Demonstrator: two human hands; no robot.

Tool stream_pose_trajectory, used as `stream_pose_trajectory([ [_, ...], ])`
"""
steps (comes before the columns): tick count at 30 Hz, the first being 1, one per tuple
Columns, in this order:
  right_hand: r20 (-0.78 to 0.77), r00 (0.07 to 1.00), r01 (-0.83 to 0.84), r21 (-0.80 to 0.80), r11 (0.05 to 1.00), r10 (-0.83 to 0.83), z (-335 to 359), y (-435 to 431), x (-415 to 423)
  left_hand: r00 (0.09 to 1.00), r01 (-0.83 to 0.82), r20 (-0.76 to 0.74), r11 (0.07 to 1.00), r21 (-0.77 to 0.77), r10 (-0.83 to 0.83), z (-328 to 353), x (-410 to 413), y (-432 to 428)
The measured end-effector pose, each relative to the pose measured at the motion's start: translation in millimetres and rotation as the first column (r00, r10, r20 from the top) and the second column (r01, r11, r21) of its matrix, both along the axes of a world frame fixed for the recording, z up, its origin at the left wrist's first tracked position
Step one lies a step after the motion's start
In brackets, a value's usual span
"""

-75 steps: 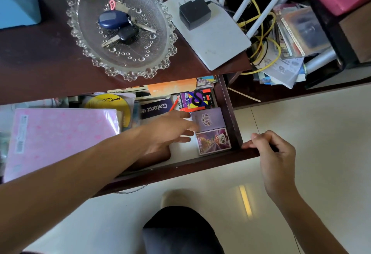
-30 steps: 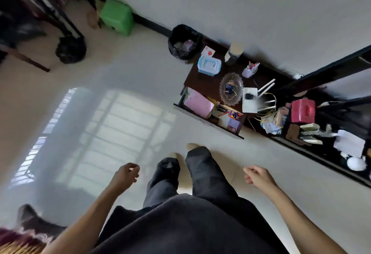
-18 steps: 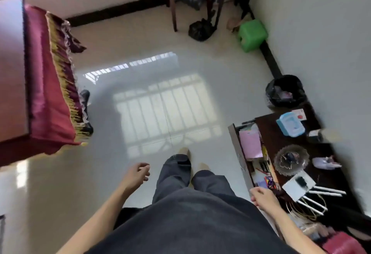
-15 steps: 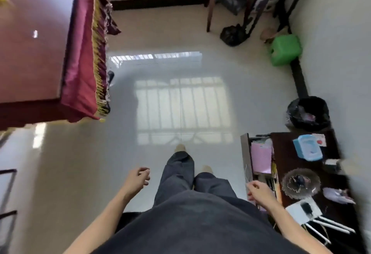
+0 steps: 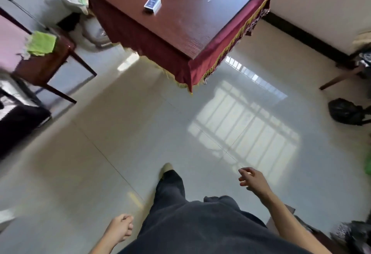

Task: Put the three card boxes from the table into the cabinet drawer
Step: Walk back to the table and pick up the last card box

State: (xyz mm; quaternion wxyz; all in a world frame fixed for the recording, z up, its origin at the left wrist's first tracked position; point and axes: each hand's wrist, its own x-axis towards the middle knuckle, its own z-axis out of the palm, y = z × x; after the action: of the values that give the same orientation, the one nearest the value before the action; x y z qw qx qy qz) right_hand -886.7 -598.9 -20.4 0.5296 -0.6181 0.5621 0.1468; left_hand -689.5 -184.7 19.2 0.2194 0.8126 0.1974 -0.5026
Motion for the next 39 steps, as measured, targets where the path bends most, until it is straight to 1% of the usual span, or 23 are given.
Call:
stream_pose_trajectory([
  [3, -0.020, 0.998, -0.059, -0.007, 0.998, 0.059, 1.1, 17.9, 51.9, 1.000, 0.003, -0.019, 1.000, -0.017, -0.004, 5.4, 46.3, 16.2],
  [7, -0.082, 0.990, -0.113, -0.014, 0.993, 0.112, 0.4, 39.0, 101.3, 1.000, 0.011, 0.019, 0.999, -0.037, -0.011, 4.2, 123.2, 4.2],
  [9, -0.114, 0.986, -0.122, -0.019, 0.992, 0.119, -1.4, 42.9, 119.9, 1.000, 0.000, 0.025, 0.997, -0.076, 0.002, 2.2, 162.5, -13.2],
  [11, -0.156, 0.978, -0.142, -0.006, 0.990, 0.139, -3.6, 44.5, 136.7, 0.999, 0.003, 0.036, 0.988, -0.153, 0.003, -0.3, 204.6, -31.4],
  [14, -0.233, 0.955, -0.185, 0.027, 0.982, 0.186, -11.1, 35.2, 164.7, 0.996, -0.001, 0.083, 0.968, -0.252, 0.023, -1.0, 268.6, -61.2],
  [16, -0.269, 0.940, -0.207, 0.045, 0.977, 0.212, -21.3, 21.1, 191.4, 0.992, 0.019, 0.123, 0.959, -0.284, 0.016, -3.1, 307.5, -77.3],
  [18, -0.279, 0.934, -0.219, 0.045, 0.975, 0.222, -30.3, 6.8, 223.2, 0.990, 0.024, 0.142, 0.957, -0.289, 0.018, -2.6, 337.4, -86.2],
  [20, -0.278, 0.933, -0.223, 0.057, 0.973, 0.230, -36.9, -10.2, 270.2, 0.990, 0.009, 0.142, 0.967, -0.253, 0.028, -3.4, 366.5, -87.0],
  [23, -0.241, 0.937, -0.242, 0.066, 0.968, 0.251, -36.6, -29.9, 353.8, 0.990, -0.044, 0.126, 0.983, -0.181, 0.067, -0.5, 401.1, -76.8],
  [26, -0.145, 0.942, -0.290, 0.103, 0.952, 0.303, -29.1, -40.7, 449.6, 0.983, -0.131, 0.113, 0.982, -0.138, 0.147, -0.8, 432.4, -58.1],
  [28, -0.091, 0.940, -0.321, 0.087, 0.943, 0.329, -15.5, -43.8, 514.1, 0.975, -0.179, 0.108, 0.976, -0.120, 0.192, -2.3, 447.4, -46.1],
  [31, 0.014, 0.948, -0.317, 0.053, 0.947, 0.317, 1.0, -41.2, 602.8, 0.970, -0.224, 0.071, 0.969, -0.100, 0.232, -4.4, 468.2, -30.4],
  [33, 0.070, 0.949, -0.310, 0.034, 0.950, 0.307, 7.3, -36.6, 650.5, 0.974, -0.210, 0.059, 0.973, -0.100, 0.217, -5.0, 491.4, -22.5],
  [35, 0.103, 0.955, -0.283, 0.019, 0.959, 0.279, 8.0, -30.5, 687.7, 0.987, -0.151, 0.046, 0.985, -0.086, 0.155, -5.1, 527.2, -18.9],
  [39, 0.073, 0.980, -0.188, 0.021, 0.982, 0.186, 7.2, -15.3, 728.1, 0.997, -0.061, 0.042, 0.996, -0.064, 0.064, -8.6, 624.8, -16.4],
])
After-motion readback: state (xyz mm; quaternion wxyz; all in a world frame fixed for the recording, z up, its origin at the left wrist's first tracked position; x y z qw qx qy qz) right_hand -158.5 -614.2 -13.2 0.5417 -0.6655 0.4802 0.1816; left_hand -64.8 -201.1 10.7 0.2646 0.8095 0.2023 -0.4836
